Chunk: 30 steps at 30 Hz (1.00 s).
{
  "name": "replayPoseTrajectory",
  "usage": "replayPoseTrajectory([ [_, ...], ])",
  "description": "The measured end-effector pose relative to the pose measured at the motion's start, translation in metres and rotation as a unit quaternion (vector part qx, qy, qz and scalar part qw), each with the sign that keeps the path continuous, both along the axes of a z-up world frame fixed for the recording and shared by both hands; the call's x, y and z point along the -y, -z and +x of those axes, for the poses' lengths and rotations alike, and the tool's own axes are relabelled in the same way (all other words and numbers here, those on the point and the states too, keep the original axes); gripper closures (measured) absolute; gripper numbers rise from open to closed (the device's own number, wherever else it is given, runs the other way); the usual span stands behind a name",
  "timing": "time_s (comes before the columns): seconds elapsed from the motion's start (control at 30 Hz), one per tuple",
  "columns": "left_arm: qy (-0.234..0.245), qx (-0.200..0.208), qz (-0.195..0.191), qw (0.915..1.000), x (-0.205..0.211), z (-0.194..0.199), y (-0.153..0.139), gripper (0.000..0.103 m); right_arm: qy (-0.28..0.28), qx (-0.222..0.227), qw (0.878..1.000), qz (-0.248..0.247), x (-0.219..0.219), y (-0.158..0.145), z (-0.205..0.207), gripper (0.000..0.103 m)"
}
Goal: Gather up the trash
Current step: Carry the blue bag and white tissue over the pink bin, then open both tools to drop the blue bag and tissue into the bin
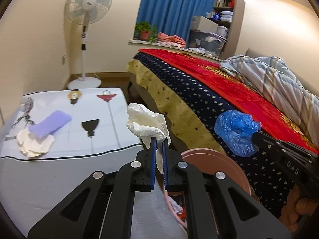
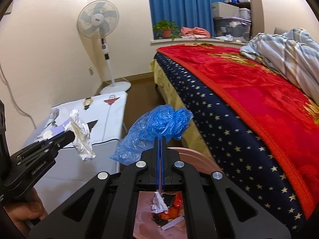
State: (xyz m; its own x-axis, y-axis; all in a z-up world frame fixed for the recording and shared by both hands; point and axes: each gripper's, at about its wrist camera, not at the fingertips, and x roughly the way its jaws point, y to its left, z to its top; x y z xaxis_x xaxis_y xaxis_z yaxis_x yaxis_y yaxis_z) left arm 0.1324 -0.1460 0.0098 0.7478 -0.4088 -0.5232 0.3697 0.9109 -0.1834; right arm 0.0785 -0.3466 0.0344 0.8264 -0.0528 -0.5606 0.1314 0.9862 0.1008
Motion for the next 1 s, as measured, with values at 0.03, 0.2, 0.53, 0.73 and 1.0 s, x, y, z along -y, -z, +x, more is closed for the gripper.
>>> replayPoseTrajectory([
  [0.03,0.006,0.000,-0.002,1.0000,0.004,0.000,0.001,0.097,0.003,-0.001,1.000,-0.001,0.003,0.001,-0.001,0.102],
  [0.2,0.033,-0.003,0.002,0.9995,0.023,0.001,0.007,0.097,0.011,-0.012,1.000,-0.007,0.014,0.007,-0.001,0.102],
  [0.53,0.066,-0.016,0.009,0.9976,0.048,0.003,0.018,0.097,0.021,-0.034,0.999,-0.019,0.029,0.015,0.000,0.102],
  [0.73,0.087,-0.019,0.022,0.9958,0.060,0.000,0.023,0.097,0.028,-0.044,0.998,-0.020,0.035,0.019,-0.001,0.102],
  [1.0,0.097,-0.030,0.014,0.9947,0.062,0.000,0.025,0.097,0.027,-0.050,0.998,-0.018,0.037,0.020,-0.001,0.102],
])
